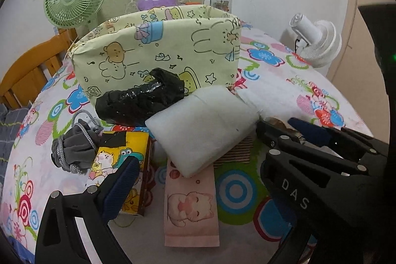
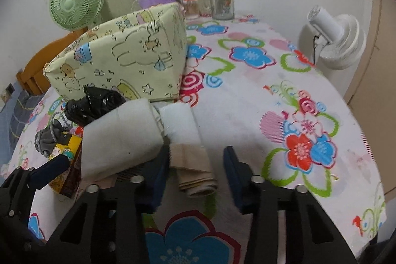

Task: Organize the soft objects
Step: 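Grasp the beige rolled cloth with the right gripper, then grasp the white fluffy pad with the left gripper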

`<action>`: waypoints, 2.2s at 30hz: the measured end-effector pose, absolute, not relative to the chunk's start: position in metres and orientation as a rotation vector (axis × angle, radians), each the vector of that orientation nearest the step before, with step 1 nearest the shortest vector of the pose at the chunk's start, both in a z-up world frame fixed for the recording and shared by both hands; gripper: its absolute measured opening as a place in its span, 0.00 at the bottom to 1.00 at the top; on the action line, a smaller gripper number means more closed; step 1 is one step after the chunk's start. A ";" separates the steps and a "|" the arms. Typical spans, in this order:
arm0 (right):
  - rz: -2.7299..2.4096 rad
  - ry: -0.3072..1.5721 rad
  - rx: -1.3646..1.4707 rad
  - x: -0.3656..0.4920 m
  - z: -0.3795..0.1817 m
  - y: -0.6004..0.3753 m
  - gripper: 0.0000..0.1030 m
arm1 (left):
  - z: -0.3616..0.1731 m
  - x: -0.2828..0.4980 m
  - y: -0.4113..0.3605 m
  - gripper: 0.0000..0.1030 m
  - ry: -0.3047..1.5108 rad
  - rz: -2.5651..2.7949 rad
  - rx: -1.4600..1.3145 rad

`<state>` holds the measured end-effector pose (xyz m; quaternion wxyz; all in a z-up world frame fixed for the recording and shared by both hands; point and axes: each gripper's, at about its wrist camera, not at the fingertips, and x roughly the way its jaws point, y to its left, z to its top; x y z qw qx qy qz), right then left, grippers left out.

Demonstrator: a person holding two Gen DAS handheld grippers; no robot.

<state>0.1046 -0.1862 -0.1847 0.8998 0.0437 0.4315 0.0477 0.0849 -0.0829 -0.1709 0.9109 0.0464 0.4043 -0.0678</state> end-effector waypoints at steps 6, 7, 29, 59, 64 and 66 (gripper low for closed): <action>0.135 0.871 0.106 0.104 -0.180 -0.188 0.21 | -0.168 0.088 -0.086 0.96 0.836 -0.134 0.107; 0.139 0.863 0.109 0.104 -0.178 -0.189 0.20 | -0.167 0.090 -0.086 0.96 0.836 -0.131 0.106; 0.118 0.845 0.174 0.123 -0.173 -0.209 0.18 | -0.171 0.136 -0.089 0.75 0.854 -0.111 0.117; 0.148 0.780 0.119 0.081 -0.134 -0.182 0.18 | -0.140 0.088 -0.074 0.45 0.772 -0.131 0.076; 0.151 0.757 0.113 0.070 -0.123 -0.178 0.18 | -0.131 0.077 -0.069 0.45 0.749 -0.126 0.068; 0.151 0.746 0.110 0.066 -0.118 -0.176 0.18 | -0.126 0.073 -0.068 0.45 0.739 -0.122 0.064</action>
